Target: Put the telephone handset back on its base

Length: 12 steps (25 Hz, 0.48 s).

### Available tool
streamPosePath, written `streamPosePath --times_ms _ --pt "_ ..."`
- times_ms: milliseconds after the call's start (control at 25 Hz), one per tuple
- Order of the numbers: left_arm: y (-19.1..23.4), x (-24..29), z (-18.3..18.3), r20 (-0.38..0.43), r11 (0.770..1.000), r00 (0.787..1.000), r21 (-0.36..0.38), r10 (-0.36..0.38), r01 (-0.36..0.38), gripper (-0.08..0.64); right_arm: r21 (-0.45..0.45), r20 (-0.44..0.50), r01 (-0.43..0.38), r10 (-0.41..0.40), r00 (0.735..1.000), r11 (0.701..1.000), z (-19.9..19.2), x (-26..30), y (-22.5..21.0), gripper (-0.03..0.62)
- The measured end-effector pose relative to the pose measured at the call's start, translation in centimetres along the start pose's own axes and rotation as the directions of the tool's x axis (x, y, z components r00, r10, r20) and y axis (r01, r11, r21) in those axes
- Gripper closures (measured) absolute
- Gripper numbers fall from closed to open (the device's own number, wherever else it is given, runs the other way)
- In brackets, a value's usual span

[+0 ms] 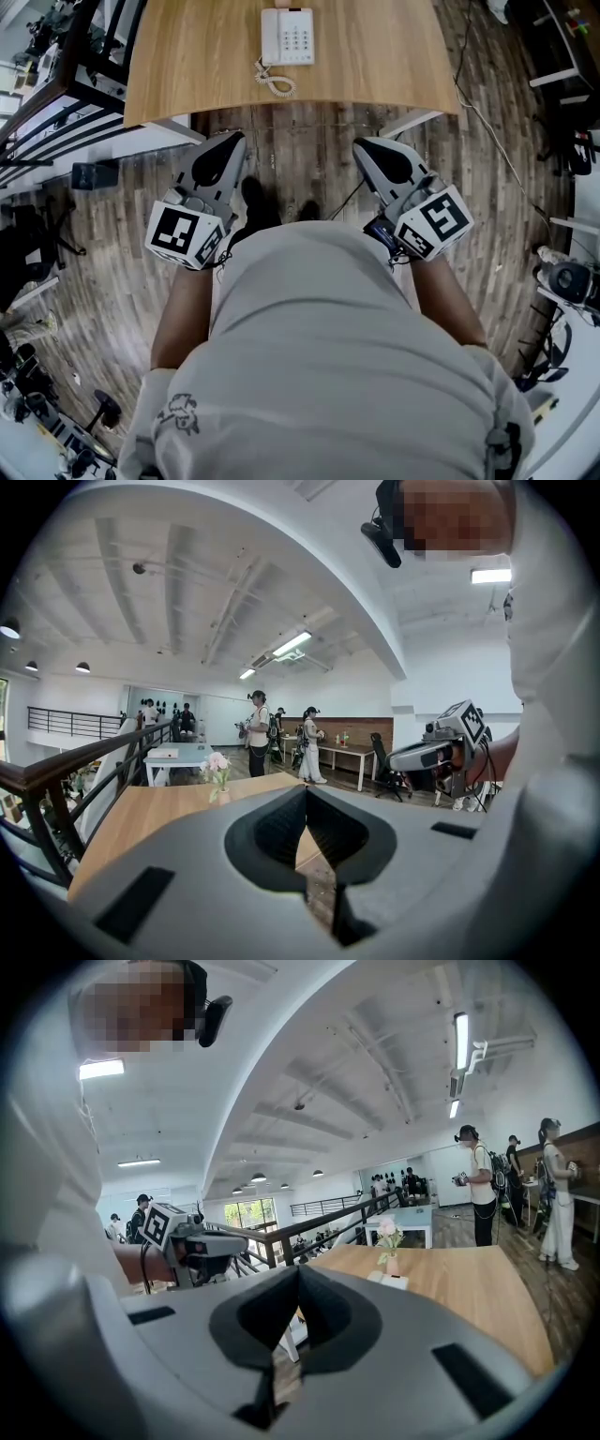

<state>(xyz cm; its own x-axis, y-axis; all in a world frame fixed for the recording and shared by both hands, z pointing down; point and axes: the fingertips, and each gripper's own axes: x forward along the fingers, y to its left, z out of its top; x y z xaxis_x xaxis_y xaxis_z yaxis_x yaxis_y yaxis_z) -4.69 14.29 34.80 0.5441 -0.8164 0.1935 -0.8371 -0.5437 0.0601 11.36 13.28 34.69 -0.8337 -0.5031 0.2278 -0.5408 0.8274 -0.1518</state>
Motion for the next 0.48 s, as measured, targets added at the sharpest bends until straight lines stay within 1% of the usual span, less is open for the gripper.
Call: streamPosePath --times_ms 480 --pt "0.49 0.18 -0.37 0.000 1.000 1.000 -0.010 0.003 -0.003 0.554 -0.001 0.012 0.001 -0.001 1.000 1.000 0.37 0.46 -0.41 0.586"
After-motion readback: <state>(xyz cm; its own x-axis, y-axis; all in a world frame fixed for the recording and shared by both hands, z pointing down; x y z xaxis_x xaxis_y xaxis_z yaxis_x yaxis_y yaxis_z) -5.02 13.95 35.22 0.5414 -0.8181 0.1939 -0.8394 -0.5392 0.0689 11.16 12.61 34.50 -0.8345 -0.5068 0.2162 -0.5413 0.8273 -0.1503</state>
